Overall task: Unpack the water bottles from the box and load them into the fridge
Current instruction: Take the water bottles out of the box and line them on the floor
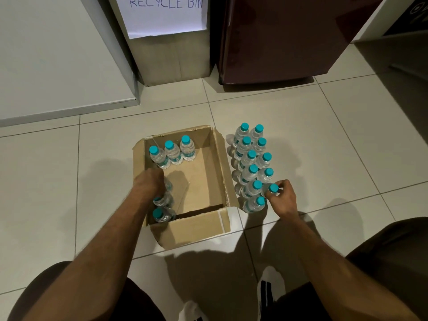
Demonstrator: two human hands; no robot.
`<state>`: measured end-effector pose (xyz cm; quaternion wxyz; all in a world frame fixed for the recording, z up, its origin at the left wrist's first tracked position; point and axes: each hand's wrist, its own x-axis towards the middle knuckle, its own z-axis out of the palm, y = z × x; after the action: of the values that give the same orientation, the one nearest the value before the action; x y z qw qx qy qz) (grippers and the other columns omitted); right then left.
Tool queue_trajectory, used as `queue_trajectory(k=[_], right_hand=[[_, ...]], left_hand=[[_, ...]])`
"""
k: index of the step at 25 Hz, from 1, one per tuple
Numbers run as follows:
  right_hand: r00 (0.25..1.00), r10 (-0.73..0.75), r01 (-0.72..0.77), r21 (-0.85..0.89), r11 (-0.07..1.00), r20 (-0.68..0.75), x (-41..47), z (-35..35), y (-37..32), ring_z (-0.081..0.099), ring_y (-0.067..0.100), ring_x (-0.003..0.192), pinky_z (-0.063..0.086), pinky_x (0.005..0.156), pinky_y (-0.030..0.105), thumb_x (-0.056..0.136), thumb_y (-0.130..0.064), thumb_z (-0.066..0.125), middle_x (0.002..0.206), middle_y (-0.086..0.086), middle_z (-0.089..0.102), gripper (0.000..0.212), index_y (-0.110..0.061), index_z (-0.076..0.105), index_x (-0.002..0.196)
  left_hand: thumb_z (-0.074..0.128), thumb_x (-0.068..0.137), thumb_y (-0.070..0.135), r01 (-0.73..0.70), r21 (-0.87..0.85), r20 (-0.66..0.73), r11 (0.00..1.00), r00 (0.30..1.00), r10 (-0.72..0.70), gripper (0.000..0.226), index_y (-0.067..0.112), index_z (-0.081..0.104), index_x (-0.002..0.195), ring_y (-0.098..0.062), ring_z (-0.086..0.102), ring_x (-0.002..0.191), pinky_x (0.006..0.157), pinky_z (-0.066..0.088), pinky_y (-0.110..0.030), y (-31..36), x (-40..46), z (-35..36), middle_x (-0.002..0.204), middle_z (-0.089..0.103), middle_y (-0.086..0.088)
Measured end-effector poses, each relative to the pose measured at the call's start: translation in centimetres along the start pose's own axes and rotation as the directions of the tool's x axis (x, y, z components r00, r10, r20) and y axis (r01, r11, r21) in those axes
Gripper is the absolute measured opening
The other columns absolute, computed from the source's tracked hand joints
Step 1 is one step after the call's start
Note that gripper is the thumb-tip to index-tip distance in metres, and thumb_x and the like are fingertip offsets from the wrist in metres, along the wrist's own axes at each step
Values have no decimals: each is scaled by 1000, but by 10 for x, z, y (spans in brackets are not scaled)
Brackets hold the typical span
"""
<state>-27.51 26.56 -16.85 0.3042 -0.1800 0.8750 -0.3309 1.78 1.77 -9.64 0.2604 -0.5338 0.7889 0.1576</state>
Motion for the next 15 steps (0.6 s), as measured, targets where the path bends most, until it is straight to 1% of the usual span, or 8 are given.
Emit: queue_trajectory(k=[1, 3, 5, 8, 10, 12, 13, 15], right_hand=[[1000, 9, -9, 12, 1000, -14, 0, -1, -3, 56, 19, 101, 47, 81, 27, 88, -23, 70, 114, 1, 55, 33, -19, 48, 112], [996, 12, -9, 36, 999, -90, -2, -5, -11, 50, 15, 110, 46, 91, 30, 90, -23, 65, 124, -1, 52, 34, -21, 47, 119], [986, -17, 26, 52, 998, -168, -4, -12, -22, 48, 14, 115, 47, 98, 33, 91, -22, 63, 127, -2, 51, 34, -24, 48, 121], [969, -109, 123, 55, 991, -221, -9, -20, -44, 49, 13, 118, 49, 101, 38, 90, -20, 63, 127, -5, 53, 34, -25, 51, 121], [949, -203, 218, 38, 975, -240, -12, -23, -60, 49, 13, 118, 52, 98, 41, 89, -21, 63, 123, -11, 52, 33, -26, 54, 120], [923, -319, 335, 41, 941, -216, -20, -20, -80, 52, 11, 114, 55, 92, 39, 89, -21, 63, 119, -14, 54, 28, -25, 58, 116], [913, -369, 385, 68, 920, -174, -26, -14, -92, 54, 10, 110, 57, 89, 38, 89, -19, 64, 116, -12, 58, 25, -23, 61, 114], [896, -445, 441, 137, 887, -2, -44, 0, -118, 59, 6, 105, 58, 88, 36, 91, -16, 65, 110, -10, 63, 20, -22, 64, 109]], left_hand=[[77, 82, 17, 19, 10, -6, 1000, 1000, -19, 35, 12, 63, 113, -18, 60, 81, 69, 52, -30, 0, -2, 5, 95, 63, -6], [78, 81, 17, 24, 13, -14, 1000, 1000, -23, 40, 10, 62, 117, -20, 62, 82, 73, 57, -32, 0, -4, 13, 98, 66, -7], [77, 83, 18, 29, 25, -35, 999, 999, -28, 38, 9, 62, 117, -21, 65, 82, 75, 59, -33, 1, -7, 17, 98, 67, -8], [77, 84, 20, 19, 37, -41, 999, 999, -17, 35, 9, 64, 114, -18, 63, 80, 70, 56, -30, 2, -11, 17, 91, 64, -5], [81, 79, 23, 25, -23, 12, 999, 1000, -24, 38, 10, 65, 111, -18, 63, 82, 74, 58, -31, 3, -10, 12, 91, 63, -4], [84, 76, 25, 23, -105, 74, 994, 997, -15, 40, 12, 65, 108, -19, 64, 85, 80, 59, -34, 6, -7, 0, 94, 65, -4], [84, 76, 26, 10, -142, 105, 990, 994, 5, 39, 12, 66, 107, -19, 64, 84, 80, 59, -35, 7, -6, -9, 93, 66, -4], [82, 77, 25, -49, -212, 184, 976, 979, 89, 32, 11, 68, 101, -20, 67, 80, 75, 60, -33, 11, -9, -32, 88, 67, -4]])
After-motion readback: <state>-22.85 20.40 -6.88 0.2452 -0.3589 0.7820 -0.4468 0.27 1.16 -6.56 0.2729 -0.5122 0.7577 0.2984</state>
